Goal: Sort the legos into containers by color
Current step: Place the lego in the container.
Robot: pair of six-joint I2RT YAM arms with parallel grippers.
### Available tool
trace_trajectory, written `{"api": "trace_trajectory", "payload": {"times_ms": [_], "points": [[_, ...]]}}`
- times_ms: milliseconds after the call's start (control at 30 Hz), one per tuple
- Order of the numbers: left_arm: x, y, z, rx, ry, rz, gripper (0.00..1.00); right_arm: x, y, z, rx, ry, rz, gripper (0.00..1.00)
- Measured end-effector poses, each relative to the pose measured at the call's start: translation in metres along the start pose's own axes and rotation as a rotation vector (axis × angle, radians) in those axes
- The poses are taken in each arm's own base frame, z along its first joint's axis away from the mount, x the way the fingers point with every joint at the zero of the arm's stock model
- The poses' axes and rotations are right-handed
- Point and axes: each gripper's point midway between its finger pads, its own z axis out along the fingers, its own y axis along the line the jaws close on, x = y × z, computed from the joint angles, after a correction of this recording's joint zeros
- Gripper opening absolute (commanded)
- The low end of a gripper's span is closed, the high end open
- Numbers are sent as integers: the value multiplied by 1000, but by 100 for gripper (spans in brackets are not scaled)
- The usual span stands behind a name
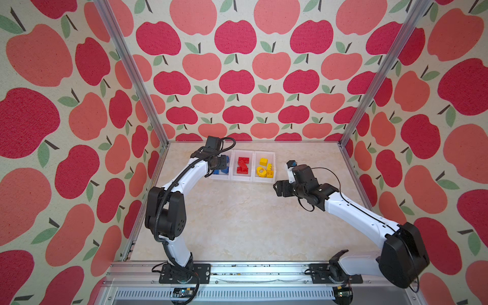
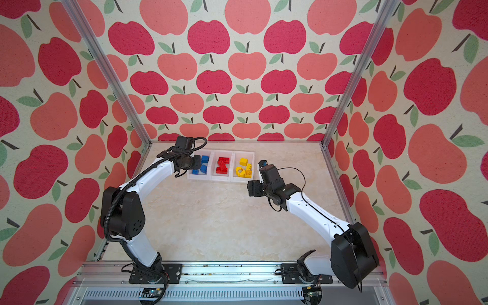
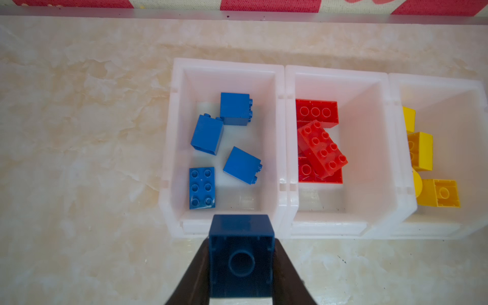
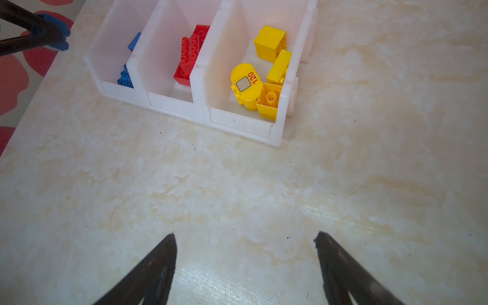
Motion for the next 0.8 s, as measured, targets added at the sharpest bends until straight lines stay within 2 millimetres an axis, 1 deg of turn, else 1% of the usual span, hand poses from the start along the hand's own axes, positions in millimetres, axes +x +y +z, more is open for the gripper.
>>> {"api": "trace_trajectory", "payload": {"times_ms": [100,167,300,467,533,633,700,800], "points": [[0,7,20,-11,27,-7,27,-1,1,0,-3,-3,0,85],[3,6,33,-12,49,-3,27,-1,1,0,-4,-4,0,85],[2,4,57,-13,73,7,27,-1,1,0,-4,-4,0,85],[-5,3,76,-14,77,16,29,-1,1,0,-4,-4,0,85],[-10,2,81,-13,72,15,35,-1,1,0,-4,-4,0,85],[-14,1,85,-10,65,19,50,-1,1,0,-4,-4,0,85],[-16,0,84,-8,61,23,63,-1,1,0,-4,-4,0,85],[-16,0,84,-8,60,20,72,-1,1,0,-4,-4,0,85]]}}
